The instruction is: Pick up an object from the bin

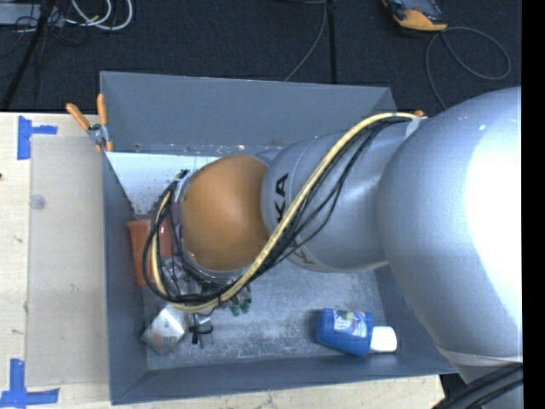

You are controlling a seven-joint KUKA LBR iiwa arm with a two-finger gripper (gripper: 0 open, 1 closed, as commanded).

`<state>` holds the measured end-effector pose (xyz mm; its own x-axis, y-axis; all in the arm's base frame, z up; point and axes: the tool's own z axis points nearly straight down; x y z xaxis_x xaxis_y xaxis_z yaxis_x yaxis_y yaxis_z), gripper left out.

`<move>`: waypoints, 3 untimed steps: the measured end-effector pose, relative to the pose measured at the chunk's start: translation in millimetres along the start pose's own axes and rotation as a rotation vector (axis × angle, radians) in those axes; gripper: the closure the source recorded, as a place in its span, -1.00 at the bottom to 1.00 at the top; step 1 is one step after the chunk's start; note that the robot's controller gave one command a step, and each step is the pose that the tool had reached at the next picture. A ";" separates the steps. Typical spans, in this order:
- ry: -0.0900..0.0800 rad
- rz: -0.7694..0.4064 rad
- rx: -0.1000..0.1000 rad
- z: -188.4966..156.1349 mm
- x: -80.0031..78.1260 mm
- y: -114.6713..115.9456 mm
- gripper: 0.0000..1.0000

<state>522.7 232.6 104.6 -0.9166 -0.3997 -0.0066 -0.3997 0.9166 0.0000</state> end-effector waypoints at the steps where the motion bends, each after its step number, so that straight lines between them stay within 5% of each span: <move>1: 0.004 0.007 0.006 -0.8 0.8 -4.8 1.00; 3: 0.007 -0.012 0.002 -24.6 9.2 -1.2 1.00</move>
Offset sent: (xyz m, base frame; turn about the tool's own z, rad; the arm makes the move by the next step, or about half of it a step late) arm 0.0000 0.0000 0.0000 0.0000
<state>514.6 227.7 129.1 -0.9118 -0.4107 0.0009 -0.4107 0.9118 -0.0019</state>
